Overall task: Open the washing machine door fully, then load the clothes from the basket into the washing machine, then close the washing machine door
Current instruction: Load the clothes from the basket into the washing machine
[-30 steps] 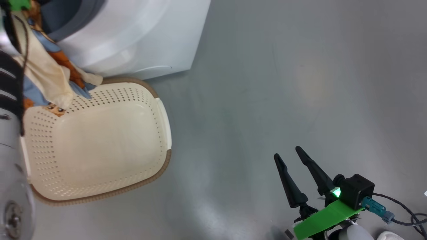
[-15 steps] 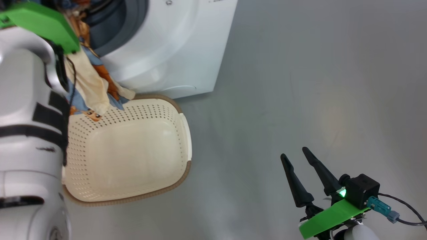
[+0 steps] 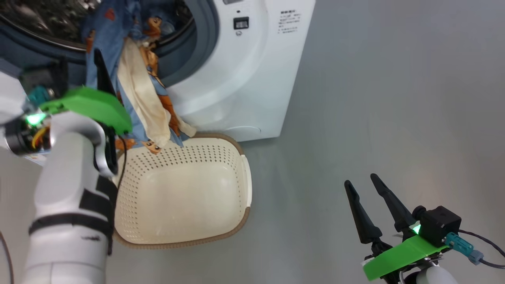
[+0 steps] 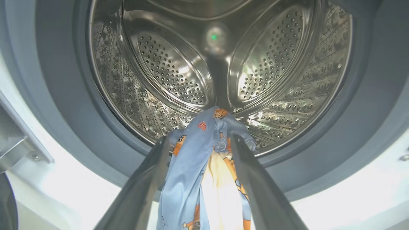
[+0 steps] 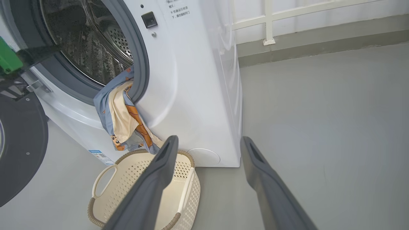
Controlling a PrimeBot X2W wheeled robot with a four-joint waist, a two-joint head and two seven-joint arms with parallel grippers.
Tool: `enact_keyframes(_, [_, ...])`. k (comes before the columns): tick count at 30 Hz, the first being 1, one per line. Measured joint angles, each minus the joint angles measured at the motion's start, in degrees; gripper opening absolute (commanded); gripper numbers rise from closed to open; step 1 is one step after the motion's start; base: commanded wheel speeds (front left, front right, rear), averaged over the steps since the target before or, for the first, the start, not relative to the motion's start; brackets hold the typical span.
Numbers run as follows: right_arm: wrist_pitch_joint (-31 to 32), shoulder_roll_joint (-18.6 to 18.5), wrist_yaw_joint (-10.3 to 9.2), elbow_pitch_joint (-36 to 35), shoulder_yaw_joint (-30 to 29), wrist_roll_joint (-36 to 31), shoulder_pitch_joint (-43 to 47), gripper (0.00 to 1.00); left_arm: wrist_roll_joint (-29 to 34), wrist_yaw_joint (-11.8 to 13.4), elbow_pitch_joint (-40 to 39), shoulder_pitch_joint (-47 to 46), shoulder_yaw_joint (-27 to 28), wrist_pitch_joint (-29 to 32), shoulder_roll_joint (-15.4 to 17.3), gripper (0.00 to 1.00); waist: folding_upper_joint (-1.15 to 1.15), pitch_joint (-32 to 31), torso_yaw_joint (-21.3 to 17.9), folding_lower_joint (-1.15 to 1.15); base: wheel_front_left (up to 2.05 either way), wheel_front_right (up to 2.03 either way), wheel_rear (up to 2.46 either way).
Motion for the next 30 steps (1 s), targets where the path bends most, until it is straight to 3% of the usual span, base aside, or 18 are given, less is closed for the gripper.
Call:
enact_keyframes(7, [0.01, 0.01, 0.00, 0.23, -1.38, -0.19, 2.05, 1.00, -3.56, -1.45, -6.78, 9.42, -4.52, 0.00, -0.24, 1.00, 0.00, -3.93, 1.74, 0.00, 0.00, 0.00, 0.00])
enact_keyframes(16, [0.00, 0.16, 0.00, 0.66, -1.91, -0.42, 4.81, 1.00, -8.84, -0.21, -16.42, 22.05, -11.70, 0.04, -0.19, 1.00, 0.00, -9.27, 2.73, 0.00, 0.00, 0.00, 0.00])
enact_keyframes(30, [0.01, -0.11, 0.00, 1.08, -2.10, -0.74, 9.48, 1.00, -4.79, 0.69, -32.22, 42.59, -9.07, 0.05, 0.19, 1.00, 0.00, -16.24, 1.53, 0.00, 0.00, 0.00, 0.00])
